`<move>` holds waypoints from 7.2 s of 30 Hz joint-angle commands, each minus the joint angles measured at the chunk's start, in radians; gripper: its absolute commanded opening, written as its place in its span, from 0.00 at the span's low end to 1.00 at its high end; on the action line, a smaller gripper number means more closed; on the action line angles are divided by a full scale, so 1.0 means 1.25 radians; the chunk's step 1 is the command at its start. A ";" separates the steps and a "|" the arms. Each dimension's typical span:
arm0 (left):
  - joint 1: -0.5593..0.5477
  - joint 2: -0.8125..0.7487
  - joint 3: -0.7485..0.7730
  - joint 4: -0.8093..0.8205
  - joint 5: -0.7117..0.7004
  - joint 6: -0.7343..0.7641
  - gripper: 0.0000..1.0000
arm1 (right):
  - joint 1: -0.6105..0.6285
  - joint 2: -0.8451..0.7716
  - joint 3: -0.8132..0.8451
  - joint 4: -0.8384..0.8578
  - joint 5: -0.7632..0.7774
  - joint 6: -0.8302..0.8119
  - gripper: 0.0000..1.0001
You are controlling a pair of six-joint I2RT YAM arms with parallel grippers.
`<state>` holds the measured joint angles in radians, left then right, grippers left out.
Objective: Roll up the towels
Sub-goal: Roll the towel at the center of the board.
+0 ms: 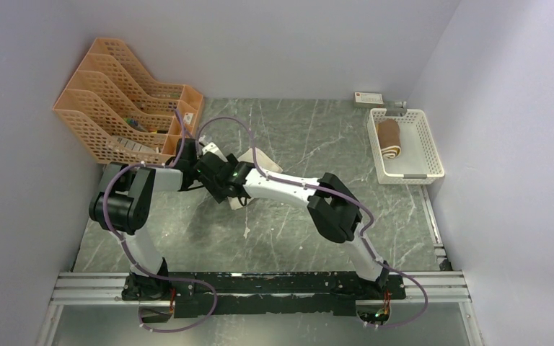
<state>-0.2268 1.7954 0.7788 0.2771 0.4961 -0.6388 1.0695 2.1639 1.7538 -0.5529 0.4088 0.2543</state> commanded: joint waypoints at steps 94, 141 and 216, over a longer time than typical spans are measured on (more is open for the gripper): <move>0.017 -0.016 -0.002 -0.092 -0.057 0.029 0.54 | -0.144 -0.060 -0.025 -0.031 -0.245 -0.167 0.68; 0.018 0.049 0.007 -0.100 -0.020 0.037 0.56 | 0.024 -0.017 -0.134 0.167 0.027 -0.052 0.72; -0.011 -0.002 0.009 0.017 -0.081 -0.065 0.60 | -0.350 -0.063 -0.473 0.610 -0.839 0.217 0.54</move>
<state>-0.2356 1.7664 0.7738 0.2687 0.4320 -0.7277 0.6235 2.0895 1.1206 0.3721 -0.7105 0.6167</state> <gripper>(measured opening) 0.630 0.447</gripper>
